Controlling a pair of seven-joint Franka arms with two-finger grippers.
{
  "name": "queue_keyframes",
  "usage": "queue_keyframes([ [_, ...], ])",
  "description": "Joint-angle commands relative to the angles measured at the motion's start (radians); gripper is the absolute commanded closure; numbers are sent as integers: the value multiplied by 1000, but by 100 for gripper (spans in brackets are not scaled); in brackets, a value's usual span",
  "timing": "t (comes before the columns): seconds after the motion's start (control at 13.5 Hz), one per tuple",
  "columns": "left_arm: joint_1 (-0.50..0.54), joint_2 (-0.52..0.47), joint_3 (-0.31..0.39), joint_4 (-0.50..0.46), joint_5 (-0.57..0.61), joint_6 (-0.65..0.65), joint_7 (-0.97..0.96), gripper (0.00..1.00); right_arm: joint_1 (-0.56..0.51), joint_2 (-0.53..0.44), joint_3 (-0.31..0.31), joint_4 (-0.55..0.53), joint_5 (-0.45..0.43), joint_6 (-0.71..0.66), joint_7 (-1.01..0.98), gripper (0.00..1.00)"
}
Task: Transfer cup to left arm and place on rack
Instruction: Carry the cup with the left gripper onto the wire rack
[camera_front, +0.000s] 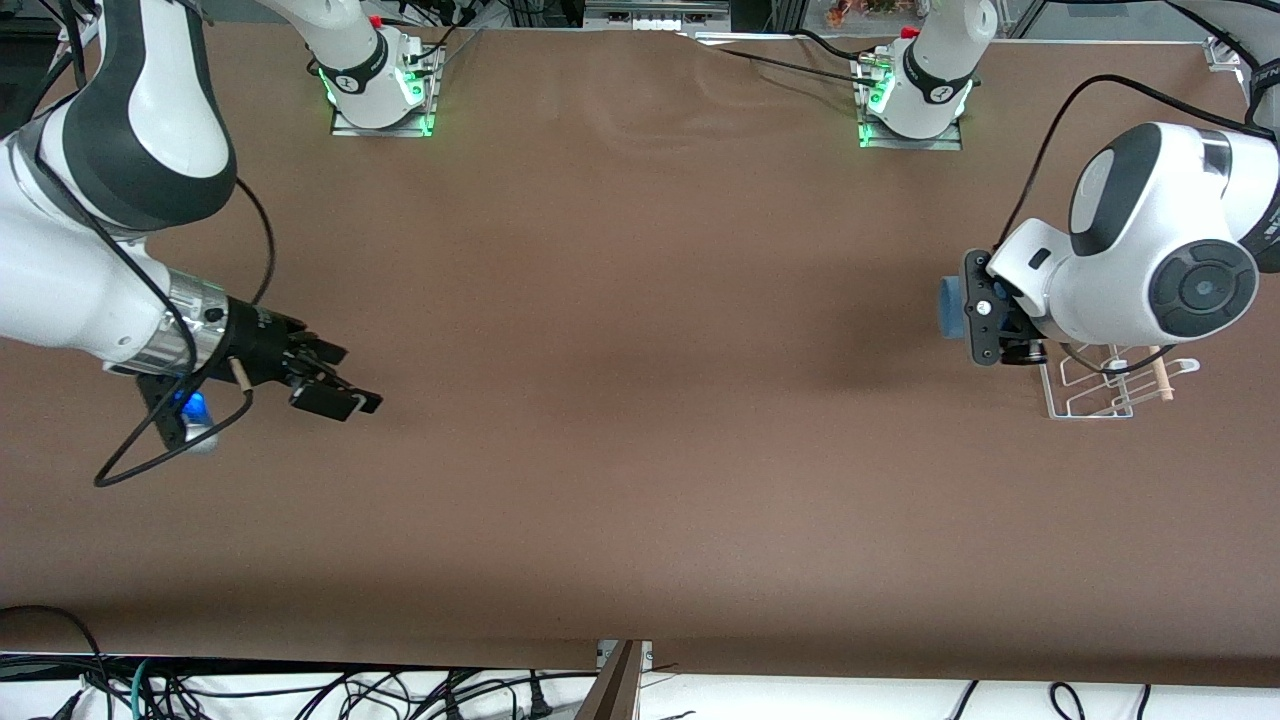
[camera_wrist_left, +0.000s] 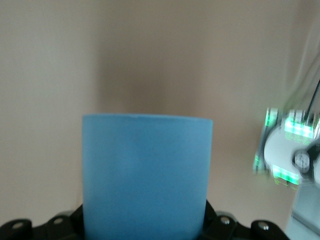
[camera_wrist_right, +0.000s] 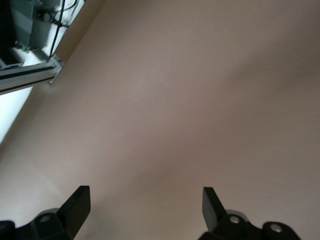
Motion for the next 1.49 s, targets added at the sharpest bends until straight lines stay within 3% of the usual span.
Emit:
queue_keyframes([
  [0.0, -13, -10, -14, -22, 232, -42, -39, 100, 4, -31, -27, -15, -93, -20, -62, 1],
  [0.22, -15, -10, -14, -80, 423, -55, -140, 100, -19, -148, -24, -160, -193, -19, -172, 1],
  [0.37, -54, 9, -18, -161, 604, -143, -264, 100, -39, -233, 10, -269, -320, -17, -232, 1],
  [0.52, -82, 5, -18, -269, 706, -184, -418, 100, -225, -264, 179, -288, -363, -23, -319, 1],
  [0.59, -81, 3, -18, -309, 721, -179, -453, 100, -281, -278, 234, -294, -397, -26, -354, 1],
  [0.89, -61, 8, -16, -468, 897, -173, -565, 100, -285, -385, 266, -409, -545, -27, -422, 1],
  [1.19, -16, -52, -15, -660, 922, -79, -757, 100, -288, -420, 260, -437, -552, -65, -611, 1],
  [1.41, 1, -53, -14, -711, 960, -72, -842, 100, -291, -405, 253, -378, -552, -126, -620, 1],
])
